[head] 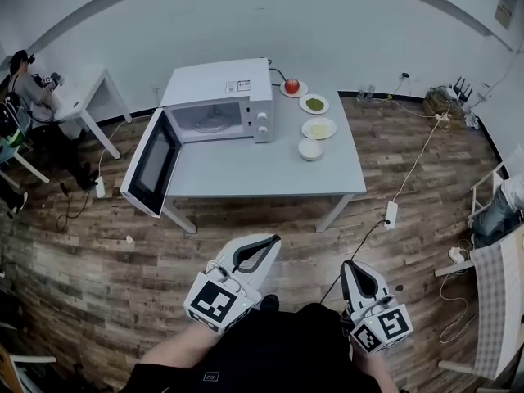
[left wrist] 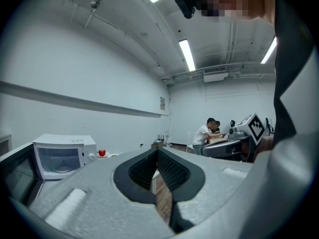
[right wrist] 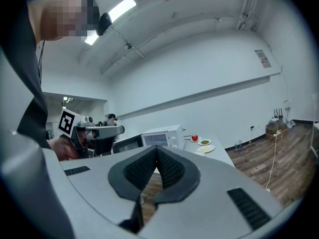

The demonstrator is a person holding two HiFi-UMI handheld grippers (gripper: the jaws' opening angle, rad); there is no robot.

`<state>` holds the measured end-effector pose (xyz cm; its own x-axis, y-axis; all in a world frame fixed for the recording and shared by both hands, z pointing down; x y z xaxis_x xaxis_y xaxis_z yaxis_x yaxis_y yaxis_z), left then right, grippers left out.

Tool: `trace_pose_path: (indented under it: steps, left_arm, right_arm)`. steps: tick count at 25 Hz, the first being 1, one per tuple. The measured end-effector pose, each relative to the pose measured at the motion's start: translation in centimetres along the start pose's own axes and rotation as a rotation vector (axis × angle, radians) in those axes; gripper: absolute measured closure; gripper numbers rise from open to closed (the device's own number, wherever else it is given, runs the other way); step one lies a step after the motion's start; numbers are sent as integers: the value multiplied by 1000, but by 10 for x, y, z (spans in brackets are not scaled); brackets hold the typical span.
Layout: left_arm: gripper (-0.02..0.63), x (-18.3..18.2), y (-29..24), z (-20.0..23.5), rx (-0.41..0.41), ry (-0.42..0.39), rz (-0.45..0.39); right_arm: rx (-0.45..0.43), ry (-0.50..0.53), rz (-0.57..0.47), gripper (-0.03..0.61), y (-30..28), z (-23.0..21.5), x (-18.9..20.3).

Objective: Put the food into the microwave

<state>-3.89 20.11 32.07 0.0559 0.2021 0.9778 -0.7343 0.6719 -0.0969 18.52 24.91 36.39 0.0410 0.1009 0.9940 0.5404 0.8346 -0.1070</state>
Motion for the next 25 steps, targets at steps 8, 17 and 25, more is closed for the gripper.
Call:
trace_pose_path:
  steps: [8,17,25]
  left_arm:
    - [606,-3,-49,36,-1,-5,23]
    - [606,-9,-145,68,-70,-1,66]
    - [606,-9,-211,92,-150,11,136]
  right_arm:
    - [-24,-33,33,565,-45,-36,4]
    - [-72,-46,41,565,-101,-134,9]
    - [-131,-64,47,565,-135,-210,13]
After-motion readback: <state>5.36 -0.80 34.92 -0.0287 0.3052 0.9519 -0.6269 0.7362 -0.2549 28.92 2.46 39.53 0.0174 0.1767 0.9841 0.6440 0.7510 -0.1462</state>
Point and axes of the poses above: the fingertips, and each gripper's own axes: y backward along the fingers, z to its left, x out of its underside, the point moved 7 cm from there along y, backward along the fingers, and after that the axes turned 11 degrees about y, right-handed, at the moved point
